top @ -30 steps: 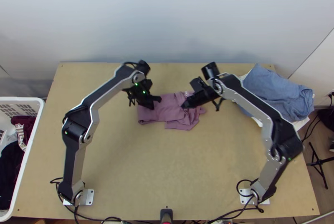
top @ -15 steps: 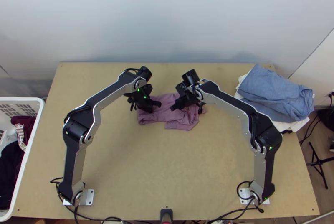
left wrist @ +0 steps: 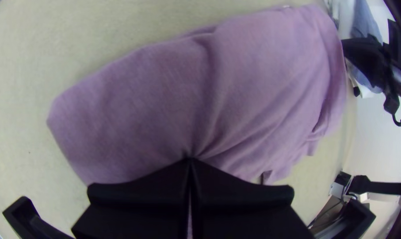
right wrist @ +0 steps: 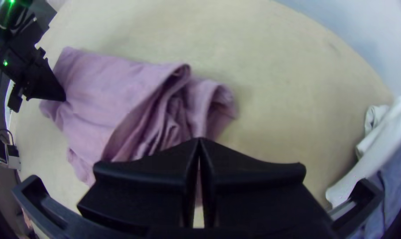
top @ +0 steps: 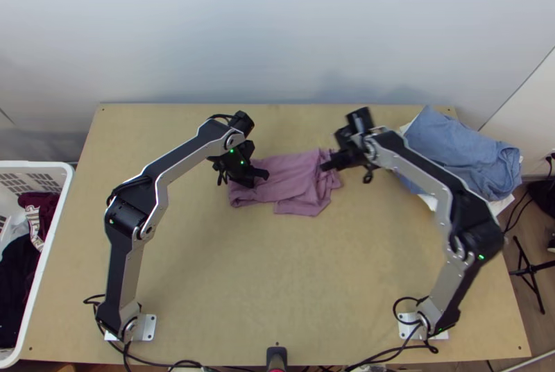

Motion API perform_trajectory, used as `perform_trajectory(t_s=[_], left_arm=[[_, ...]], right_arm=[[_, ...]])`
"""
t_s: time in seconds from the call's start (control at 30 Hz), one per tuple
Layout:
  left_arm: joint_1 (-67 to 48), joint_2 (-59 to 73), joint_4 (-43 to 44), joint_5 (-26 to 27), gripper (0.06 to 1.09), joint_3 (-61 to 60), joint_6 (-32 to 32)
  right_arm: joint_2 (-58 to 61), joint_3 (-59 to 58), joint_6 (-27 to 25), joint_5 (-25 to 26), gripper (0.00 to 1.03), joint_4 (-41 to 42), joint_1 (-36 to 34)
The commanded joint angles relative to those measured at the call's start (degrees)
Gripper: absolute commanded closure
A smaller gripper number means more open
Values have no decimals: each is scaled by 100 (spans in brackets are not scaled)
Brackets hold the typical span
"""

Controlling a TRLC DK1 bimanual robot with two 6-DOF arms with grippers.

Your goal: Fold the t-shirt

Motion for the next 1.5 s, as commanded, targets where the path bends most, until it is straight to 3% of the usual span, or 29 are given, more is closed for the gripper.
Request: perform_trajectory(t_s=[0.0, 0.2, 0.3, 0.37, 0.4, 0.5, 0.67, 0.9, 1.47], left_arm=[[-16, -44, -100, 7, 104, -51, 139], [-51, -483, -294, 69, 102, -42, 279], [-86, -712, -417, 69, 74, 37, 323], [-121, -817, -628, 69, 30, 178, 385], [-139, -843, -768, 60, 22, 292, 402], [-139, -931, -909, 69, 12, 494, 385], [28, -1098, -1296, 60, 11, 767, 394], [424, -1564, -1559, 51, 11, 450, 543], [318, -1960, -1498, 16, 11, -332, 640]], right_arm=[[-721, -411, -18, 5, 86, -192, -567], [-501, -59, 325, -944, 45, -816, -603], [-176, 240, 465, -1612, 29, -1141, -682], [0, 380, 465, -2025, 17, -1229, -734], [79, 451, 456, -2139, 14, -1264, -761], [316, 556, 430, -2341, 11, -1264, -866], [747, 705, 351, -2983, 11, -1264, -1033], [1257, 1031, 166, -3097, 10, -1264, -1007], [1520, 1057, 333, -4169, 11, -1422, -761]])
